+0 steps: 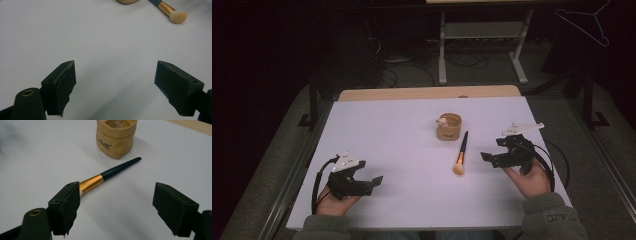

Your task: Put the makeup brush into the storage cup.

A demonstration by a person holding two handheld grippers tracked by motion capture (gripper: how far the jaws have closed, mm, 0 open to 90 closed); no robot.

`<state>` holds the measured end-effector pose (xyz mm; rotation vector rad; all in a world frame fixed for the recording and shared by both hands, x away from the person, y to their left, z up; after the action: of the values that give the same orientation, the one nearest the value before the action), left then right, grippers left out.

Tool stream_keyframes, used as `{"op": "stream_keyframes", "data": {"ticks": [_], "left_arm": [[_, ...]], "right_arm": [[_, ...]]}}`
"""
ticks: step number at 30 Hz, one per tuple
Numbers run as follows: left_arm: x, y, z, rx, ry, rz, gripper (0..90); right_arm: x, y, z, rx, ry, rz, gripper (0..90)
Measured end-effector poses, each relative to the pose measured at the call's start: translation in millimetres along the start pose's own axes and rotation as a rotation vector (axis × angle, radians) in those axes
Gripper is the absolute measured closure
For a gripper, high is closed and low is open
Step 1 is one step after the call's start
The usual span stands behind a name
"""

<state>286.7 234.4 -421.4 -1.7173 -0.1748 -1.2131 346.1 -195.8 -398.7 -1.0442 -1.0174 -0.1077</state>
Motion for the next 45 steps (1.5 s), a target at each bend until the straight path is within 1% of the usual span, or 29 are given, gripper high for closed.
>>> {"op": "stream_keyframes", "data": {"ticks": [3,4,8,9,11,12,13,15,17,18,19,20,22,26,27,28,29,30,31,38,42,43,45], "left_arm": [[0.1,0.0,0.0,-0.001,0.002,-0.001,17.1],[0.1,0.0,-0.2,-0.001,-0.001,-0.001,17.1],[0.1,-0.1,0.5,-0.002,0.002,-0.001,17.1],[0.1,0.4,0.2,-0.002,-0.008,-0.008,17.1],[0.1,0.6,0.3,-0.003,-0.014,-0.014,17.1],[0.1,0.6,0.3,-0.003,-0.014,-0.014,17.1],[-0.3,0.0,1.4,-0.003,-0.006,-0.007,17.1],[-0.2,-0.1,1.5,-0.003,-0.007,-0.007,17.1],[-0.3,-0.1,1.5,-0.003,-0.009,-0.007,17.1],[-0.2,-0.3,1.4,-0.003,-0.009,-0.005,17.1],[-0.2,-0.3,1.5,-0.004,-0.009,-0.006,17.2],[0.2,0.2,0.9,-0.003,-0.018,-0.015,17.4],[0.0,0.2,1.2,-0.003,-0.019,-0.015,17.4],[0.1,-0.4,2.2,-0.002,-0.011,-0.012,17.4],[0.1,-0.2,2.0,-0.002,-0.014,-0.014,17.4],[0.0,0.1,1.4,-0.004,-0.02,-0.015,17.4],[0.1,0.3,1.3,-0.004,-0.019,-0.015,17.3],[0.1,0.3,1.2,-0.005,-0.018,-0.015,17.3],[0.2,0.3,1.3,-0.006,-0.015,-0.015,17.4],[0.1,0.3,1.2,-0.006,-0.02,-0.016,17.4],[0.2,-0.1,1.7,-0.004,-0.017,-0.015,17.4],[0.2,-0.3,2.2,-0.004,-0.011,-0.015,17.4],[0.2,-0.2,2.4,-0.005,-0.012,-0.019,17.3]], "right_arm": [[9.5,5.9,-1.0,0.009,0.022,0.013,21.7],[12.7,8.3,-1.4,0.012,0.022,0.014,22.3],[24.6,19.4,-2.1,0.029,0.066,0.045,22.3],[27.1,22.4,-2.9,0.032,0.079,0.051,22.3],[31.4,28.3,-3.8,0.028,0.09,0.067,22.5],[31.4,28.3,-3.8,0.028,0.09,0.067,22.5],[35.5,34.2,-4.3,0.018,0.094,0.082,23.0],[38.3,39.6,-4.1,0.022,0.101,0.095,23.7],[40.9,47.9,-4.0,0.018,0.115,0.124,24.0],[41.8,51.5,-4.5,0.016,0.113,0.137,24.6],[42.6,55.2,-4.1,0.012,0.124,0.15,25.0],[43.2,58.7,-4.1,0.011,0.131,0.163,25.8],[43.9,65.9,-5.2,0.016,0.137,0.18,26.9],[40.7,78.7,-7.6,0.009,0.166,0.225,27.3],[39.4,81.4,-8.1,0.008,0.171,0.24,27.3],[38.4,83.9,-7.7,0.009,0.187,0.252,27.3],[37.6,86.7,-7.9,0.01,0.188,0.253,27.8],[36.6,88.6,-7.3,0.014,0.19,0.265,28.0],[36.3,90.7,-6.4,0.013,0.199,0.272,28.3],[32.4,103.3,-4.2,0.006,0.199,0.307,30.3],[29.3,110.6,-3.9,0.007,0.223,0.332,31.5],[28.9,111.7,-4.1,0.008,0.229,0.334,31.9],[28.7,113.5,-3.3,0.003,0.233,0.332,33.1]]}}
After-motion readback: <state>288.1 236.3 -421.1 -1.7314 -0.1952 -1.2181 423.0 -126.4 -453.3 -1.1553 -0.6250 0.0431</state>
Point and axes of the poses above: each handheld gripper's, and its own axes: y roughly forward along the jaws, x roughly out of its top, z roughly to its left, the point moved 4 cm from there along y, roughly forward along the jaws, and after that the axes turned 2 degrees about x, right-handed, at the moved point
